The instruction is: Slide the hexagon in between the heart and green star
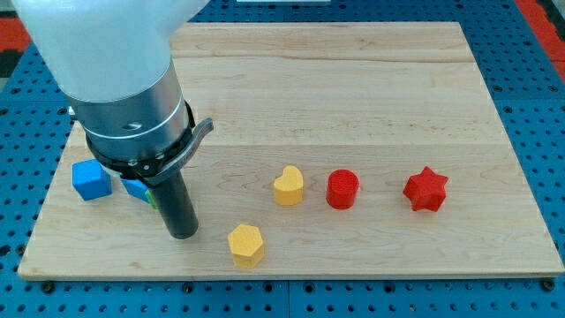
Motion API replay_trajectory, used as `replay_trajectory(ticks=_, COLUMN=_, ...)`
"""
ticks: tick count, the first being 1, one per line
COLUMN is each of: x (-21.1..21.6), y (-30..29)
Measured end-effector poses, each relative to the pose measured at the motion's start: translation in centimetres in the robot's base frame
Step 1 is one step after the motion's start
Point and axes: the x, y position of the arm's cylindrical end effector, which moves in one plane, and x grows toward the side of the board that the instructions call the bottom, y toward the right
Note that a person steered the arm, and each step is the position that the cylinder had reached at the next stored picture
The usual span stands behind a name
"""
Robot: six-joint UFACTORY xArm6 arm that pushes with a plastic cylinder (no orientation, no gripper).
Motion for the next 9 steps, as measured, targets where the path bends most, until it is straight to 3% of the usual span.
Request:
replay_trajectory(ticks=2, x=-2.4, y=-1.2)
replay_trajectory(ticks=3, x=-0.4, y=-1.3)
replay_trajectory(ticks=4, x=5.1, y=-1.0)
replay_trajectory(ticks=5, x=5.1, y=-0.8)
replay_trajectory(ticks=9, x=5.1, y=10.1)
